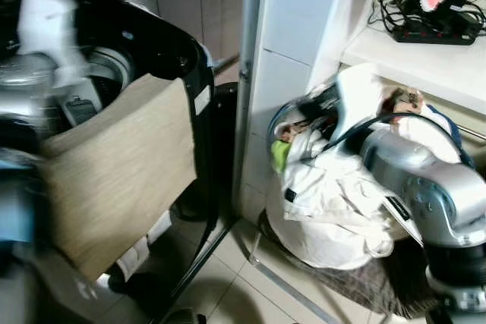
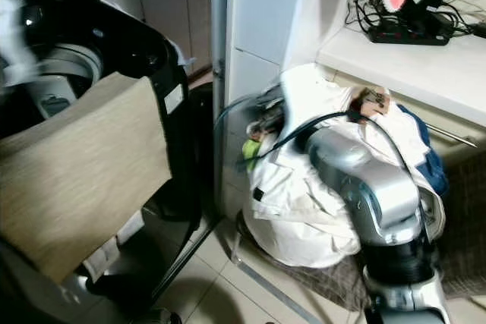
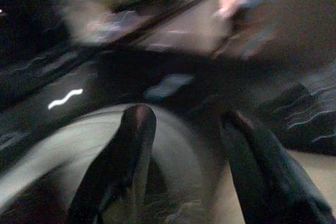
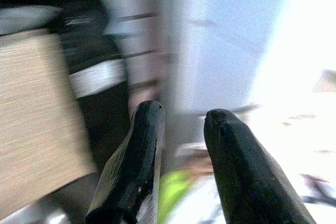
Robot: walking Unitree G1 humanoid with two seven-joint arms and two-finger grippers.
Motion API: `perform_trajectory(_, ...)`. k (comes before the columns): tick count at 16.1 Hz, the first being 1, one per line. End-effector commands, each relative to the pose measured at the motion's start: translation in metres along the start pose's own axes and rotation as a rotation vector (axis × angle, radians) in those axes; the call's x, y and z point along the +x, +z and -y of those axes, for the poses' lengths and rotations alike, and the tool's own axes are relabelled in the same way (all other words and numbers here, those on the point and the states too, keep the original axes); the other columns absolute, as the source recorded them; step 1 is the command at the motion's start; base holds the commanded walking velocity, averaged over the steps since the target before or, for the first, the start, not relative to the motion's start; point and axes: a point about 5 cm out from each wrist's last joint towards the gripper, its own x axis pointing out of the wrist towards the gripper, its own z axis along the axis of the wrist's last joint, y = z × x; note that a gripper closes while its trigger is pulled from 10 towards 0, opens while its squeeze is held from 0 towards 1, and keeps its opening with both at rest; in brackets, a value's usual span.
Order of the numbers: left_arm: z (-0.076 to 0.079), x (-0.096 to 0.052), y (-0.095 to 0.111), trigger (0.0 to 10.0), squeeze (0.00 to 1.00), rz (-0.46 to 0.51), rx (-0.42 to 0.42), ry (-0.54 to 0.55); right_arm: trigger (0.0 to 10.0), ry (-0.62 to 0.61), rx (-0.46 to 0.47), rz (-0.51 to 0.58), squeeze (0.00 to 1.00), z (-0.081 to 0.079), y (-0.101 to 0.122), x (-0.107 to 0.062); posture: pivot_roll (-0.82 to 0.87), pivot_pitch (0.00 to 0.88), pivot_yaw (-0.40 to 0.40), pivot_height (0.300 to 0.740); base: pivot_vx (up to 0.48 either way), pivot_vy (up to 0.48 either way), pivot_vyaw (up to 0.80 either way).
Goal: Clothes washing
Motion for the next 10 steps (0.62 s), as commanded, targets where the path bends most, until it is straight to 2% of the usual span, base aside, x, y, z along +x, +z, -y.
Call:
perform_trajectory(1,0.030,0.003,0.002,10.0,0.00,0.087,0.012,-0.165,10.0,-0.168,0.007,0.014,1.00,0.028,-0.002,0.002,-0.12,0.000,-0.009,0.740,0.000,0.000,0.00)
perform_trajectory(2,0.058,0.002,-0.004,10.0,0.00,0.122,0.040,-0.286,10.0,-0.255,-0.013,0.003,1.00,0.043,-0.004,0.005,-0.12,0.000,-0.010,0.740,0.000,0.000,0.00)
perform_trajectory(4,0.100,0.000,-0.008,10.0,0.00,0.174,-0.009,-0.389,10.0,-0.341,-0.040,-0.012,1.00,0.065,-0.007,0.014,-0.12,0.000,-0.009,0.740,0.000,0.000,0.00)
perform_trajectory(6,0.124,-0.006,-0.008,10.0,0.00,0.200,0.009,-0.491,10.0,-0.368,-0.021,-0.027,1.00,0.074,-0.011,0.017,-0.13,0.000,-0.012,0.740,0.000,0.000,0.00)
perform_trajectory(7,0.149,-0.017,-0.005,10.0,0.00,0.235,-0.018,-0.591,10.0,-0.388,0.004,-0.076,1.00,0.084,-0.023,0.024,-0.13,0.000,-0.014,0.740,0.000,0.000,0.00)
perform_trajectory(8,0.161,-0.024,-0.004,10.0,0.00,0.249,-0.085,-0.618,10.0,-0.390,0.024,-0.139,1.00,0.090,-0.036,0.028,-0.12,0.000,-0.018,0.740,0.000,0.000,0.00)
perform_trajectory(9,0.167,-0.028,-0.008,10.0,0.00,0.240,-0.107,-0.613,10.0,-0.388,0.032,-0.196,1.00,0.094,-0.048,0.031,-0.12,0.000,-0.021,0.740,0.000,0.000,0.00)
perform_trajectory(10,0.174,-0.035,-0.017,10.0,0.00,0.196,-0.072,-0.639,10.0,-0.391,0.028,-0.256,1.00,0.098,-0.059,0.032,-0.12,0.000,-0.023,0.740,0.000,0.000,0.00)
